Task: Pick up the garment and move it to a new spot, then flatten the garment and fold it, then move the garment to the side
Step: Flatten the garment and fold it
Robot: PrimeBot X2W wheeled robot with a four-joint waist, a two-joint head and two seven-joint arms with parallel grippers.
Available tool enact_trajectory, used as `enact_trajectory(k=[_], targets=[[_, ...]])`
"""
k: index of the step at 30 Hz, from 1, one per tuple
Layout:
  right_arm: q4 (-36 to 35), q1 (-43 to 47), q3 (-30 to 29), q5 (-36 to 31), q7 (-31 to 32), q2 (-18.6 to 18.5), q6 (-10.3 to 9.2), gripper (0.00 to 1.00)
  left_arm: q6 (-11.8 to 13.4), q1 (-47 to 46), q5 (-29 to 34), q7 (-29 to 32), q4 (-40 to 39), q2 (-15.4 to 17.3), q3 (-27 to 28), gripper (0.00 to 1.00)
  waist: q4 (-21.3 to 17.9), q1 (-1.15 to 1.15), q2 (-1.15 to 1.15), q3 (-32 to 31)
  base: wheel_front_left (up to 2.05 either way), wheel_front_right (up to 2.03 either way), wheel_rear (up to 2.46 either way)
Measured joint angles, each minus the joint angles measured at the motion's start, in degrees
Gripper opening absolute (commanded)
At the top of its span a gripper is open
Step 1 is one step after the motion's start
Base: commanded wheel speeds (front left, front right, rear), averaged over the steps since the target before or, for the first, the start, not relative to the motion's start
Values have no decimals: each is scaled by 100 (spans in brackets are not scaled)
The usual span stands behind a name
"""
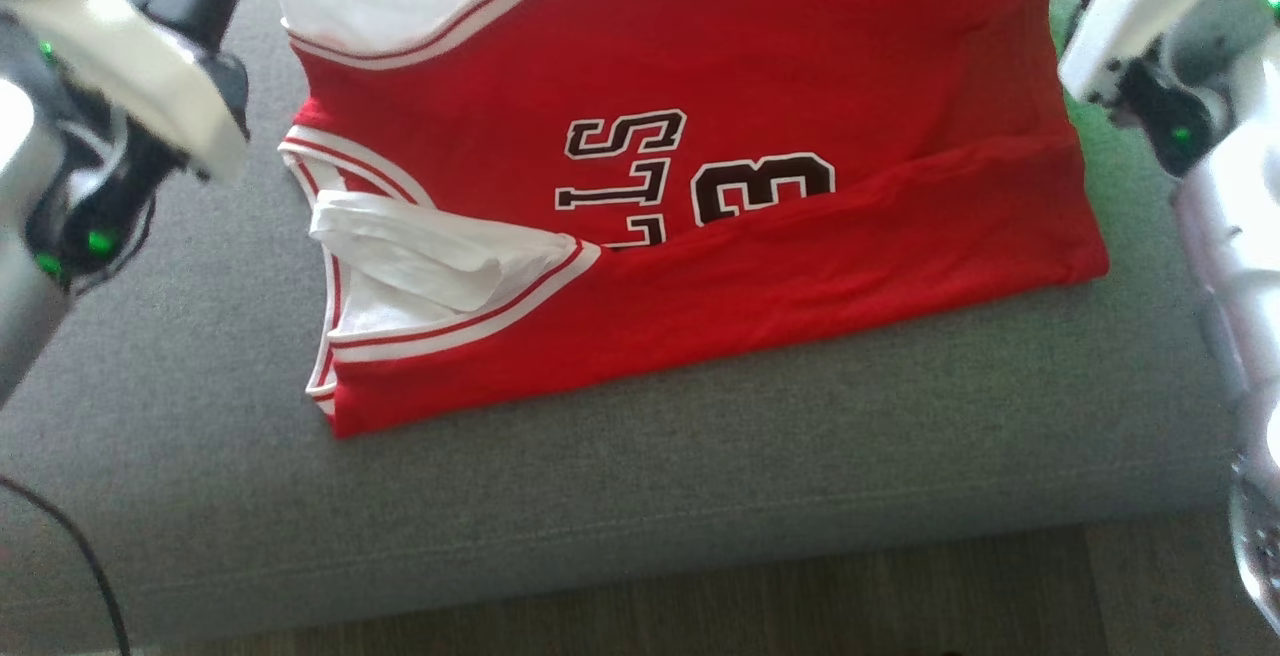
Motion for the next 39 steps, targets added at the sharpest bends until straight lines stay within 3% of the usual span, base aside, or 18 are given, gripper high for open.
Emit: enact_trajectory(k=[10, 21, 31, 36, 37, 38, 39], targets=[[-1618, 1212, 287, 808, 761, -746, 0, 0, 742, 1111, -323, 13, -1951, 872, -123, 0, 106, 0, 0, -85, 0, 0, 0], [-3340, 2515, -261, 805, 1634, -1037, 0, 0, 1484, 1889, -337, -27, -3117, 1405, -271, 0, 243, 0, 0, -19, 0, 0, 0], [-4542, 3465, -879, 531, 2347, -900, 0, 0, 1772, 2400, -495, -131, -3412, 1468, -360, 0, 278, 0, 0, -25, 0, 0, 0], [-4830, 3658, -899, 341, 2561, -691, 0, 0, 1939, 2627, -522, -242, -3226, 1122, -437, 0, 257, 1, 0, 17, 0, 0, 0], [-4832, 3672, -900, 304, 2561, -680, 0, 12, 1983, 2675, -522, -278, -3138, 1000, -449, 0, 253, 1, 0, 24, 0, 0, 0], [-4834, 3679, -904, 266, 2560, -679, 0, 64, 2013, 2711, -522, -293, -3049, 873, -453, 0, 251, 1, 0, 25, 0, 0, 0], [-4852, 3683, -906, 212, 2557, -675, 0, 100, 2037, 2741, -508, -321, -2954, 751, -452, 7, 250, 1, 0, 20, 0, 0, 0]])
